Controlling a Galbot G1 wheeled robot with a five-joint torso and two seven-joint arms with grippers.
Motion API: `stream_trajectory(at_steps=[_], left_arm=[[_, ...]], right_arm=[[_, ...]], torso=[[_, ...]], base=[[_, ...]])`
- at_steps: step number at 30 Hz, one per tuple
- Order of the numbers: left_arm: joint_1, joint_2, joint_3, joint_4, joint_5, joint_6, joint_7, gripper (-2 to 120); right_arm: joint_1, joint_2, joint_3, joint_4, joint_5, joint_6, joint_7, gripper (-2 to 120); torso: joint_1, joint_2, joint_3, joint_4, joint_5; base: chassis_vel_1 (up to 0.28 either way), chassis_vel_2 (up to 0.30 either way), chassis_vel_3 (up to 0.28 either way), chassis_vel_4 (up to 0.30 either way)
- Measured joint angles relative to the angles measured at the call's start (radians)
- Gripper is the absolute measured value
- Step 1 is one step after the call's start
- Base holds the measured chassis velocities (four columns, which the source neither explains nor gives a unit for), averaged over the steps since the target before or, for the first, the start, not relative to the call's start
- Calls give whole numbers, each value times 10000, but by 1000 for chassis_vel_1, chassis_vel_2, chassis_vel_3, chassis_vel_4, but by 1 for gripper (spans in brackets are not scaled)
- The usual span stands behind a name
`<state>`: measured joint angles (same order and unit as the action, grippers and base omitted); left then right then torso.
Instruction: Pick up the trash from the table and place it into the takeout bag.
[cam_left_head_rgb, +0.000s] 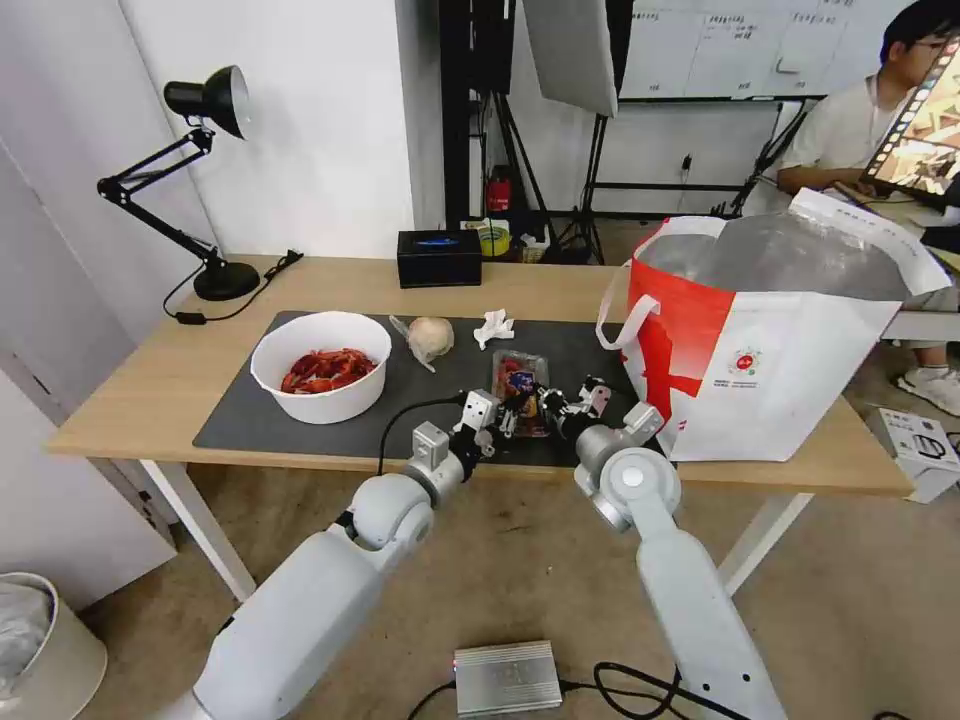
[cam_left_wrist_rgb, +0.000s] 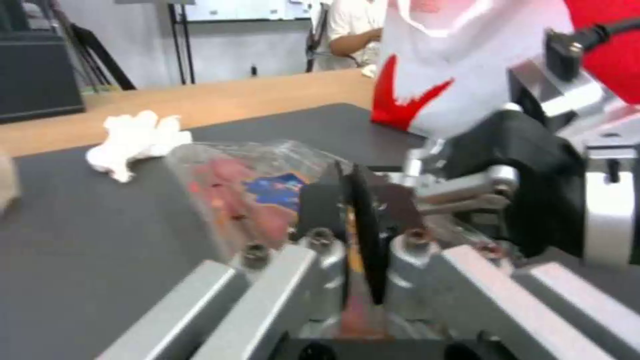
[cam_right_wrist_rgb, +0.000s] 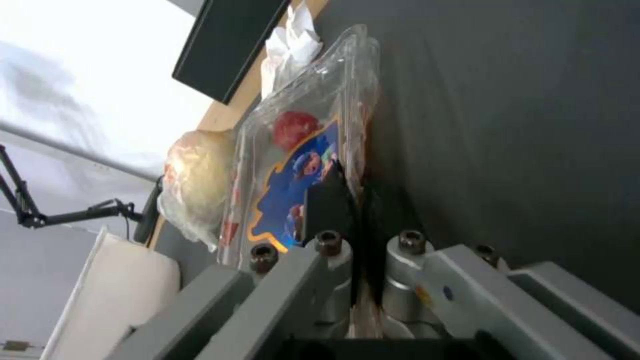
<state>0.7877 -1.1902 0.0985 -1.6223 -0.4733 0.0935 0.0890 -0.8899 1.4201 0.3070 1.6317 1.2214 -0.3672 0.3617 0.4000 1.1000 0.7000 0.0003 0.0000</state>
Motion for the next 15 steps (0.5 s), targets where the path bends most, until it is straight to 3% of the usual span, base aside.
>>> stream_trajectory(at_steps=[6,15], left_arm=[[481,386,-737,-468,-50,-77,-19,41],[1274,550,-1602,-1056,-44,-114,-45,71]], right_arm=[[-57,-17,-49,130,-270,213,-63,0],[-60,-67,-266,364,-778,590,-209,0]], torso=[[0,0,0,-4,-1],[0,-1,0,-2,-2]], base=[[0,0,0,0],[0,0,0,0]])
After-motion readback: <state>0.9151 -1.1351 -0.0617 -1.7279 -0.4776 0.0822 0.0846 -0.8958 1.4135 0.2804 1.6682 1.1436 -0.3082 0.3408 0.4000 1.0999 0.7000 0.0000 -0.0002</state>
